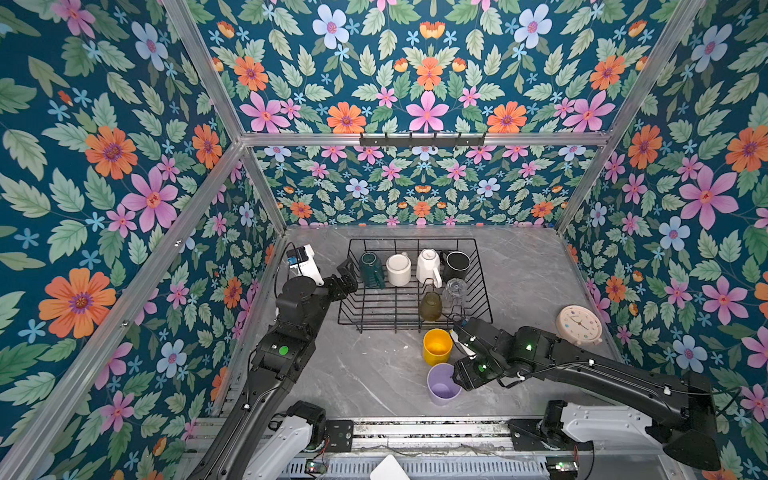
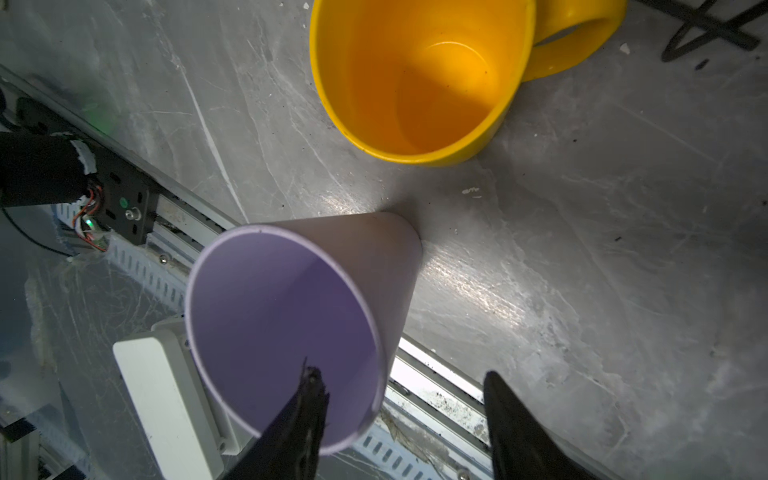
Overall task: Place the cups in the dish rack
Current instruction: 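Lift the left gripper away while the right gripper moves down to the lavender cup, then close the right gripper on the lavender cup's rim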
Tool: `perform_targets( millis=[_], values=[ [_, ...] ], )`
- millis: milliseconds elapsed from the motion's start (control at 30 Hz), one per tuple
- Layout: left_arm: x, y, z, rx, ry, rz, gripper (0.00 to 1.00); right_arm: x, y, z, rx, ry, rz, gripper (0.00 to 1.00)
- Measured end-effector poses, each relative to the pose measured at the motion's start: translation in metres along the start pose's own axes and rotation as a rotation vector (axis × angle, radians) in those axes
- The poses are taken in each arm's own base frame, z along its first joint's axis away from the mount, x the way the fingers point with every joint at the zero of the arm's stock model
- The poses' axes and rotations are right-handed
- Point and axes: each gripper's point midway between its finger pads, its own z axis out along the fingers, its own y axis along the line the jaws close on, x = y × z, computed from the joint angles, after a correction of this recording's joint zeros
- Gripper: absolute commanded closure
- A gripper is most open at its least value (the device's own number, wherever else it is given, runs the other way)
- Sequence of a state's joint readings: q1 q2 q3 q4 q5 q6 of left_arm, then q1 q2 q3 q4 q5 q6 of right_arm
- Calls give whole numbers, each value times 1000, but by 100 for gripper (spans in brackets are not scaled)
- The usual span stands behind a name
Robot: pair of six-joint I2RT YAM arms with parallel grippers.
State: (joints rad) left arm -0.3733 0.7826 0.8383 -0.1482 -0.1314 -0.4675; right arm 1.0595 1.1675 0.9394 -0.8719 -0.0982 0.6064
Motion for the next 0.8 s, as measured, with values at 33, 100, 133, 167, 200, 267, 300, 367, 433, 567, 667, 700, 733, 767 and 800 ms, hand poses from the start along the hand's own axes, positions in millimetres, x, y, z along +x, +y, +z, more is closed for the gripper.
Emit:
perform_targets(
  millis=[33,100,133,167,200,267,300,367,433,567,667,700,733,767,800],
  values=[
    [0,0,0,0,0,0,0,0,1,3,5,3,-3,45],
    [1,0,0,-1,1,-4,0,-1,0,8,24,11,-3,49],
    [1,1,0,-1,2,-4,0,-2,-1,10,32,12,-6,51],
    [2,1,0,-2,3,-6,0,-3,0,12,37,14,-8,53],
    [3,1,0,-2,5,-7,0,-3,2,14,40,16,-8,55],
    [3,1,0,-2,5,-9,0,-4,5,18,42,23,-16,60],
    [3,1,0,-2,4,-15,0,-5,6,20,46,26,-19,62],
    [3,2,0,-2,5,-15,0,-7,7,23,55,27,-22,68],
    [4,2,-1,-2,5,-19,0,-8,6,26,67,30,-24,72],
    [5,3,-2,-2,5,-20,0,-8,7,28,79,35,-34,85],
    [6,4,-3,-3,6,-20,0,-9,6,29,90,34,-49,93],
    [6,4,-4,-2,4,-21,0,-9,6,29,90,35,-47,96],
    [6,4,-4,-1,3,-21,0,-10,6,29,93,32,-52,98],
    [5,4,-5,0,1,-21,0,-10,6,29,94,32,-52,100],
    [5,3,-5,1,-2,-22,0,-10,7,28,94,32,-53,100]
  ],
)
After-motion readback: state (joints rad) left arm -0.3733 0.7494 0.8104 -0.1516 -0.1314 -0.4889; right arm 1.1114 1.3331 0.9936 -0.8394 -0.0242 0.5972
